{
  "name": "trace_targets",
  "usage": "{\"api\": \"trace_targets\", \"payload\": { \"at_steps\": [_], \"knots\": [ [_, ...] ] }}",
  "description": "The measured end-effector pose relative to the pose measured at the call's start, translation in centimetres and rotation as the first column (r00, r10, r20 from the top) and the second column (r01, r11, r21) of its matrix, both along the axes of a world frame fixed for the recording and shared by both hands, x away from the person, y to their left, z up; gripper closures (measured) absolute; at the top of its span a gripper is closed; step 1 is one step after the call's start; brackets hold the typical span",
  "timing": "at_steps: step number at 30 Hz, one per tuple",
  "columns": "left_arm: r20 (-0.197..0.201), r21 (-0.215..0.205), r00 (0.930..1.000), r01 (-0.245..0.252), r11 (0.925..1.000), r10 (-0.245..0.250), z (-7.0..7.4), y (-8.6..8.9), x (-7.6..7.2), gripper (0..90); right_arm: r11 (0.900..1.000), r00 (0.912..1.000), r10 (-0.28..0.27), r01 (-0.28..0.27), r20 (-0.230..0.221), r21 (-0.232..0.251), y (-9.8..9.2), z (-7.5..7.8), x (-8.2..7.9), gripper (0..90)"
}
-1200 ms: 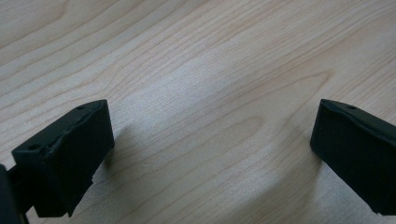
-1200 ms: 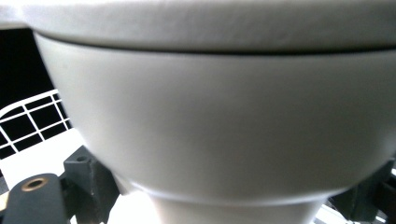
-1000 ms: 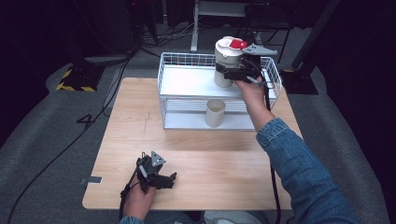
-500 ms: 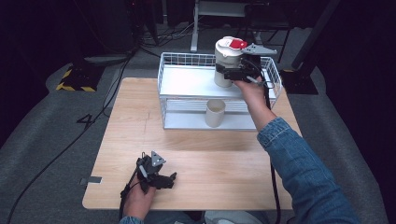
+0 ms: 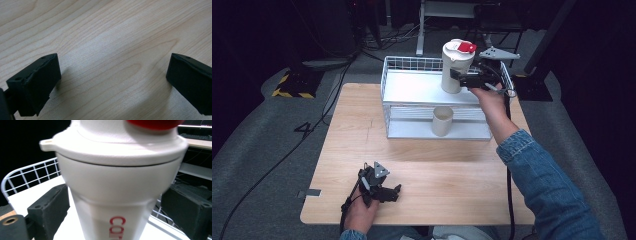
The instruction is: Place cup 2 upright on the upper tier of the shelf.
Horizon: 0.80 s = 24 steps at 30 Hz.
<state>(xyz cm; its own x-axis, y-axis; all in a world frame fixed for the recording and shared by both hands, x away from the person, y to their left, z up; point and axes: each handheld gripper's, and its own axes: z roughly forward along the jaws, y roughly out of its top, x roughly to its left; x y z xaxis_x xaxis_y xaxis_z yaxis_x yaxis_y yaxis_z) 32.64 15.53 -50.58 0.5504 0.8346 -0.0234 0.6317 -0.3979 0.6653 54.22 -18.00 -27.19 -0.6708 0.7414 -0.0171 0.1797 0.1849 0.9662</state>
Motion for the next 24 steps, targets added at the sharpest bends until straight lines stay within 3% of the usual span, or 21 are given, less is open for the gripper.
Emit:
{"api": "trace_targets", "payload": {
  "at_steps": [11, 24],
  "knots": [
    [-0.008, -0.005, 0.9998, -0.019, 0.9998, 0.019, 0.0, -0.2, 0.0, 0.0, 1.0, 1.0, 0.001, -0.001, -0.004, -0.021, -2.7, 0.8, -2.5, 10.1],
    [-0.005, -0.003, 0.9996, -0.03, 0.9996, 0.029, 0.0, -0.4, 0.2, 0.0, 0.999, 0.9989, 0.01, -0.012, -0.046, -0.038, -6.0, 0.0, -5.6, 10.8]
  ]
}}
